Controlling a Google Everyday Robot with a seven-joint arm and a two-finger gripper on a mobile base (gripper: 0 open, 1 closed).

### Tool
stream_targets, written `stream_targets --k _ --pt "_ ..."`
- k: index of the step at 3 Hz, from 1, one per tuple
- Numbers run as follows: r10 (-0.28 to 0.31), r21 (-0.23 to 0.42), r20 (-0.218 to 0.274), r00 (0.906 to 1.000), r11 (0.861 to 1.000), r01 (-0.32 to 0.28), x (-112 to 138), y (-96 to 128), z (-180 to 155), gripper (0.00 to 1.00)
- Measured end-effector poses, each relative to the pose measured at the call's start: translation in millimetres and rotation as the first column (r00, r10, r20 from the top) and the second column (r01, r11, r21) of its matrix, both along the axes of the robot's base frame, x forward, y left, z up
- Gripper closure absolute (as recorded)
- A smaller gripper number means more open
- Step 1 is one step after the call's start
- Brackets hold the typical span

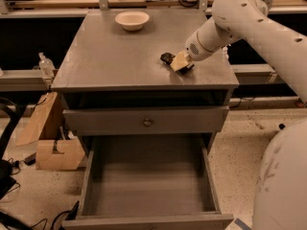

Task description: Place rxbar chocolate into middle drawer

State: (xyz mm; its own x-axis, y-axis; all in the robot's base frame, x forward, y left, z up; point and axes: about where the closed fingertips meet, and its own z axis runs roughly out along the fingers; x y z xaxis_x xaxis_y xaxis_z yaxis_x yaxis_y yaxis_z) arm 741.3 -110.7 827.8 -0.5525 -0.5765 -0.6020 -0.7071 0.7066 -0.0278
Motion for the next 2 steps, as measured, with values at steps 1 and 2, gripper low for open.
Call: stream_targets --k 1,2 --pt "0.008 0.001 -0.006 1.0 1.0 -0.008 1.0 3.9 -2.7 1.0" --pt "0.008 0.001 -0.006 1.0 1.0 -0.008 1.0 3.9 0.1 1.0"
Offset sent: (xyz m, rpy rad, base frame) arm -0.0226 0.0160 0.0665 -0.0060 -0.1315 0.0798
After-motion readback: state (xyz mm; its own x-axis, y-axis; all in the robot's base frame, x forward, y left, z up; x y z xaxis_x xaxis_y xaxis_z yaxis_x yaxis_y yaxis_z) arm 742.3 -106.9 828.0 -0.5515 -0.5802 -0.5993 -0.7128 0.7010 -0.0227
